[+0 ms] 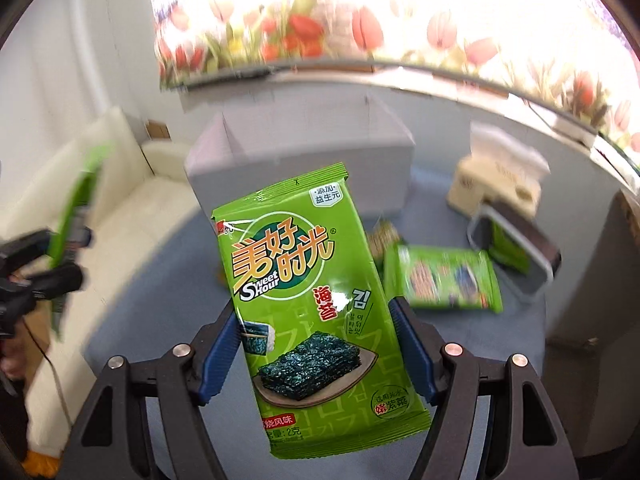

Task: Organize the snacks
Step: 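Carry the seaweed pack with the left gripper into the white box and release, then lower the right gripper onto the green-and-white snack bar pack and grasp it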

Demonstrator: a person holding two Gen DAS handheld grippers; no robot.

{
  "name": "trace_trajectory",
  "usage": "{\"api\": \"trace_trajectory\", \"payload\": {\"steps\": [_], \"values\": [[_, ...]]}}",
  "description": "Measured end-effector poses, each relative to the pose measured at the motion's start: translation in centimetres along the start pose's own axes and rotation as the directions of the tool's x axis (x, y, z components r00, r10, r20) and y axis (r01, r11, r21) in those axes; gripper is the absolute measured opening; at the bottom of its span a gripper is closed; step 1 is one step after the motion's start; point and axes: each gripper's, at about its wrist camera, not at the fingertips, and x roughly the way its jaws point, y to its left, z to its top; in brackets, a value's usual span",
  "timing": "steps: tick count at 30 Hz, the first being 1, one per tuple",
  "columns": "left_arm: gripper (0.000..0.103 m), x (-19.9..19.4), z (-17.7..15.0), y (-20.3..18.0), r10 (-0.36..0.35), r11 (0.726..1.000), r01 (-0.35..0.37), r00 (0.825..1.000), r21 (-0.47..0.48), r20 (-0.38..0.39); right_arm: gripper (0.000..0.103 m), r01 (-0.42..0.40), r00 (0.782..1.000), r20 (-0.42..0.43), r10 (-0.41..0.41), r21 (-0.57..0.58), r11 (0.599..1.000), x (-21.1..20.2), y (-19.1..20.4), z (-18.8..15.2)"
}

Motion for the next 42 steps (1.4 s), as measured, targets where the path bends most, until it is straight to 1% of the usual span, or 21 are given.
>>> {"api": "trace_trajectory", "payload": {"steps": [2, 4, 6, 10, 12, 14, 15, 18, 20, 21, 22, 23, 24, 26, 28, 30, 32, 35, 37, 40, 42], "values": [[0.070, 0.5, 2.7, 1.0, 0.014, 0.999, -0.012, 0.999, -0.039, 0.030, 0.077, -0.008, 0.999, 0.039, 0.009, -0.011, 1.000, -0.1, 0.4, 3.1], [0.071, 1.2, 5.7, 2.0, 0.056, 0.997, -0.052, 0.997, -0.057, 0.059, 0.077, 0.005, 0.998, 0.058, -0.004, -0.006, 1.000, 0.5, 0.5, 6.3], [0.071, 2.2, 8.7, 3.1, 0.054, 0.995, -0.046, 0.996, -0.093, 0.078, 0.077, 0.003, 0.998, 0.067, -0.002, -0.007, 1.000, 1.8, 0.2, 9.6], [0.072, 5.9, 13.3, 6.0, 0.081, 0.987, -0.073, 0.995, -0.146, 0.051, 0.077, -0.001, 0.999, 0.034, 0.000, 0.048, 0.999, 6.3, -0.9, 16.0], [0.072, 7.8, 14.7, 7.2, 0.101, 0.984, -0.097, 0.995, -0.149, 0.024, 0.077, -0.007, 1.000, 0.012, 0.006, 0.058, 0.998, 8.7, -1.5, 18.3], [0.072, 9.5, 15.7, 8.5, 0.091, 0.984, -0.089, 0.996, -0.154, 0.009, 0.077, -0.013, 1.000, 0.011, 0.012, 0.075, 0.997, 10.9, -2.0, 20.1], [0.072, 10.4, 16.0, 9.1, 0.095, 0.982, -0.093, 0.996, -0.162, -0.001, 0.077, -0.021, 0.998, 0.056, 0.016, 0.084, 0.996, 11.7, -2.2, 20.7], [0.072, 12.3, 16.4, 10.5, 0.061, 0.981, -0.066, 0.998, -0.181, -0.029, 0.077, -0.030, 0.999, 0.024, 0.027, 0.128, 0.991, 14.6, -3.2, 22.3], [0.074, 13.1, 16.4, 10.8, 0.067, 0.982, -0.072, 0.997, -0.176, -0.035, 0.078, -0.065, 0.998, 0.004, 0.065, 0.161, 0.985, 16.3, -3.6, 22.8], [0.077, 13.4, 16.5, 10.9, 0.063, 0.983, -0.068, 0.997, -0.172, -0.036, 0.079, -0.075, 0.997, -0.003, 0.077, 0.168, 0.983, 16.7, -3.7, 22.6], [0.091, 14.0, 16.4, 11.0, 0.054, 0.985, -0.061, 0.997, -0.161, -0.049, 0.082, -0.075, 0.997, -0.005, 0.077, 0.169, 0.983, 17.2, -3.7, 22.4], [0.100, 14.3, 16.3, 11.0, 0.061, 0.986, -0.069, 0.996, -0.153, -0.059, 0.089, -0.068, 0.997, -0.011, 0.070, 0.167, 0.984, 17.7, -3.7, 22.3], [0.103, 14.5, 16.1, 10.9, 0.079, 0.986, -0.087, 0.995, -0.144, -0.056, 0.092, -0.055, 0.998, -0.016, 0.058, 0.168, 0.984, 17.9, -3.8, 22.1], [0.103, 15.2, 15.7, 11.1, 0.128, 0.983, -0.135, 0.990, -0.121, -0.067, 0.097, -0.038, 0.999, -0.008, 0.040, 0.177, 0.984, 18.1, -4.1, 21.8], [0.103, 15.6, 15.2, 11.7, 0.114, 0.983, -0.124, 0.991, -0.137, -0.075, 0.102, -0.057, 0.998, -0.002, 0.058, 0.187, 0.981, 18.2, -4.5, 21.6], [0.103, 15.9, 14.9, 12.1, 0.090, 0.983, -0.102, 0.992, -0.150, -0.083, 0.102, -0.078, 0.997, 0.010, 0.078, 0.189, 0.979, 17.9, -4.7, 21.5], [0.103, 15.8, 14.6, 11.9, 0.102, 0.986, -0.111, 0.992, -0.128, -0.076, 0.102, -0.080, 0.997, 0.029, 0.076, 0.187, 0.979, 17.1, -4.6, 21.3], [0.103, 14.6, 14.0, 11.1, 0.116, 0.989, -0.120, 0.992, -0.085, -0.047, 0.102, -0.092, 0.994, 0.079, 0.079, 0.176, 0.980, 14.7, -4.4, 20.5], [0.103, 13.5, 13.5, 10.5, 0.126, 0.989, -0.127, 0.992, -0.069, -0.024, 0.102, -0.113, 0.988, 0.120, 0.094, 0.165, 0.980, 12.9, -4.3, 19.4], [0.103, 11.1, 11.9, 9.3, 0.136, 0.990, -0.135, 0.990, -0.040, 0.028, 0.102, -0.132, 0.982, 0.149, 0.112, 0.134, 0.982, 9.7, -3.7, 16.3], [0.103, 9.5, 10.3, 8.0, 0.090, 0.996, -0.090, 0.995, -0.001, 0.043, 0.102, -0.146, 0.979, 0.161, 0.128, 0.104, 0.984, 7.9, -3.3, 13.6]]}}
